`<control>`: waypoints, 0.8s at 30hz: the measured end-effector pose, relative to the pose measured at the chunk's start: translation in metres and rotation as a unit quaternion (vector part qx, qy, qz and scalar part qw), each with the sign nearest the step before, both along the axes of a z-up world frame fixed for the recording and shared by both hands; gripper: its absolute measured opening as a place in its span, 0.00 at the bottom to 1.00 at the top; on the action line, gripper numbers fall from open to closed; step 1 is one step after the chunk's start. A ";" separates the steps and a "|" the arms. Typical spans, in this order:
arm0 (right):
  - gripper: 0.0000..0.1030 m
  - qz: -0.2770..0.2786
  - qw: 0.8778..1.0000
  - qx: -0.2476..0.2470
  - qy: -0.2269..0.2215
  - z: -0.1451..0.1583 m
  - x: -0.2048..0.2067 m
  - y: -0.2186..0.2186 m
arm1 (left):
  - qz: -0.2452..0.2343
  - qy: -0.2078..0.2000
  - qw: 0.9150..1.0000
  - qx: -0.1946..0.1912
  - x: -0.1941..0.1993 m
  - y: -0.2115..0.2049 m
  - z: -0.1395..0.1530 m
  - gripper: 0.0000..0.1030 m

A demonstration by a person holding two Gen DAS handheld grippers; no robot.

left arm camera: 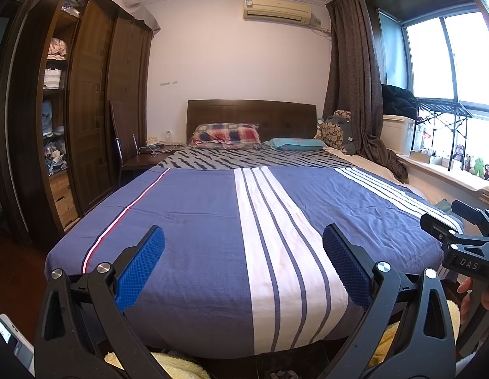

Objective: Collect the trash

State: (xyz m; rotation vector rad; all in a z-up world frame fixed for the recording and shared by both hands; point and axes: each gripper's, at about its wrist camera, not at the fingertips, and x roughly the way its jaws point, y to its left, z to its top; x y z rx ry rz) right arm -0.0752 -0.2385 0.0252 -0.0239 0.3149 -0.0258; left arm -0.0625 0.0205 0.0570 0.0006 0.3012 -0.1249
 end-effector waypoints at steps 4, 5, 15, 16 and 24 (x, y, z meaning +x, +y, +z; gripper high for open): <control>0.97 0.000 1.000 0.001 0.000 0.000 0.000 0.000 | 0.003 -0.001 1.000 0.001 -0.001 0.000 0.001 0.92; 0.97 -0.001 1.000 0.000 0.001 0.000 0.000 0.001 | 0.002 -0.001 1.000 -0.001 -0.001 0.000 0.002 0.92; 0.97 -0.001 1.000 0.000 0.002 -0.001 0.000 0.002 | 0.005 -0.009 1.000 0.003 -0.004 -0.002 0.004 0.92; 0.97 -0.001 1.000 0.000 0.002 -0.001 0.000 0.003 | 0.003 -0.009 1.000 0.004 -0.004 -0.002 0.004 0.92; 0.97 -0.002 1.000 0.001 0.004 -0.001 0.002 0.002 | 0.000 -0.007 1.000 -0.010 -0.004 0.002 0.003 0.92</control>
